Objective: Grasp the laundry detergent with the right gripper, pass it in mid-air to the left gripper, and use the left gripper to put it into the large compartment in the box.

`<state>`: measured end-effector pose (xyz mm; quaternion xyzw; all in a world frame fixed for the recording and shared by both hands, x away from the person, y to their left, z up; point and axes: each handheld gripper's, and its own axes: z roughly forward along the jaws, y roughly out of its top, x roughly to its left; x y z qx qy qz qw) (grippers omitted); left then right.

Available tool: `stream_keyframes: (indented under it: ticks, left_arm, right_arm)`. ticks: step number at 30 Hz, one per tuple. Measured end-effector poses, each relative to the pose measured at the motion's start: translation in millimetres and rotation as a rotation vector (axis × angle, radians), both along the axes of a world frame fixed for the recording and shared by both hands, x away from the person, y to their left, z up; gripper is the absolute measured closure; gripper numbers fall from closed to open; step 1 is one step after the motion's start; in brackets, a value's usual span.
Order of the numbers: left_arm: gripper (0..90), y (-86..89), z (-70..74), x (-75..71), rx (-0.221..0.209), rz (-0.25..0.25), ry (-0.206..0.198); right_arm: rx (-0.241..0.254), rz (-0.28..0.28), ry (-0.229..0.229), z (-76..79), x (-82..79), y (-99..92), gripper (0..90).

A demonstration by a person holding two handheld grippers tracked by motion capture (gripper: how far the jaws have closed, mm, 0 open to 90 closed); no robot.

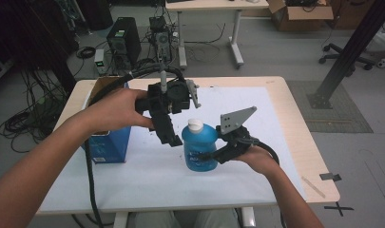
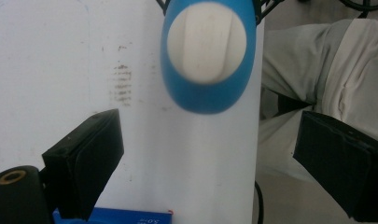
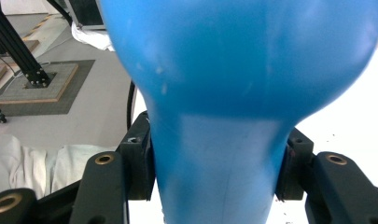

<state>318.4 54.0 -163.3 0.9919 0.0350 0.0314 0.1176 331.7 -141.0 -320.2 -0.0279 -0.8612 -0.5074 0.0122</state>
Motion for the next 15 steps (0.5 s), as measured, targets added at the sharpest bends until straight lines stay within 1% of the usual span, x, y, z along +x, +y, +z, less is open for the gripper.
stream_keyframes:
  ticks: [8, 12, 15]
  left_arm:
    - [8.5, -10.0, -0.9, -4.6, 0.026, -0.023, -0.011]
    - [8.5, -13.2, -0.8, -5.9, 0.025, -0.03, -0.015]
    - [8.6, -15.5, -2.2, -6.5, 0.035, -0.033, -0.021]
  right_arm:
    - [-0.005, 0.016, 0.0, 1.9, -0.7, 10.1, 44.1]
    - [-0.007, 0.024, -0.001, 2.6, -1.7, 13.0, 44.1]
    - [-0.011, 0.029, 0.001, 2.4, -2.3, 15.1, 44.2]
